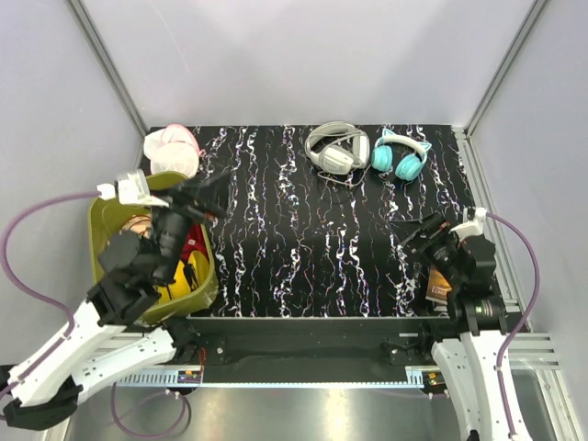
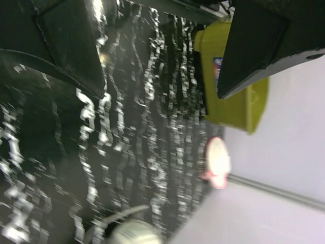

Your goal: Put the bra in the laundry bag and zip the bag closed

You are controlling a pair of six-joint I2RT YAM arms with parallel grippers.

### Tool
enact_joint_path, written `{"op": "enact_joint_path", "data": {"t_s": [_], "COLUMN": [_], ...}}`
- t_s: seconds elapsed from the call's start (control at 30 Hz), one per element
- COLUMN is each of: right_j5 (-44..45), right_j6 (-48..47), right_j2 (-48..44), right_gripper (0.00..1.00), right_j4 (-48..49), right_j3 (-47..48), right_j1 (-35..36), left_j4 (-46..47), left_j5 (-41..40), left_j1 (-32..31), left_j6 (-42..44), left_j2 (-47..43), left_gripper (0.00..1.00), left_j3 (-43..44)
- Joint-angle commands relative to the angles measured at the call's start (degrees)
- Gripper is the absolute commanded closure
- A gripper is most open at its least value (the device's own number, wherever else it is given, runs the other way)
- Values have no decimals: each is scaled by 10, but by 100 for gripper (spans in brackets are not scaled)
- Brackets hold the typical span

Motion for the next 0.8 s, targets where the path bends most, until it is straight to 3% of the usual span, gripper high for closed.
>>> {"op": "enact_joint_path", "data": {"t_s": [0.0,0.1,0.17,0.2,0.3,0.53,0.57,0.77], "right_j5": [60,43,40,38,52,50,34,-58], "right_j6": [-44,-81,-89,-96,-98,-138,-156,-170], "right_j2": [74,153,195,205,225,306,332,361], "right_gripper": [0,0,0,0,0,1,0,0], "right_j4": [-78,-90,-96,-95,-95,-175,-194,-195], "right_j3": [55,104,135,143,168,249,264,266], "right_j1": [-1,-1,0,-1,0,-1,-1,0], "left_j4": [-93,-67,-94,-150,-250,-292,-297,-319], "left_j5": [-155,-98,-57,2,130,306,342,354], "left_j1": [14,61,130,160,309,485,522,556], "left_j6": [107,149,143,123,101,65,49,39], "left_j2": [65,94,137,158,285,477,554,790], "left_gripper": [1,1,1,1,1,1,1,1], "left_j3": [100,137,191,217,359,502,549,740]}}
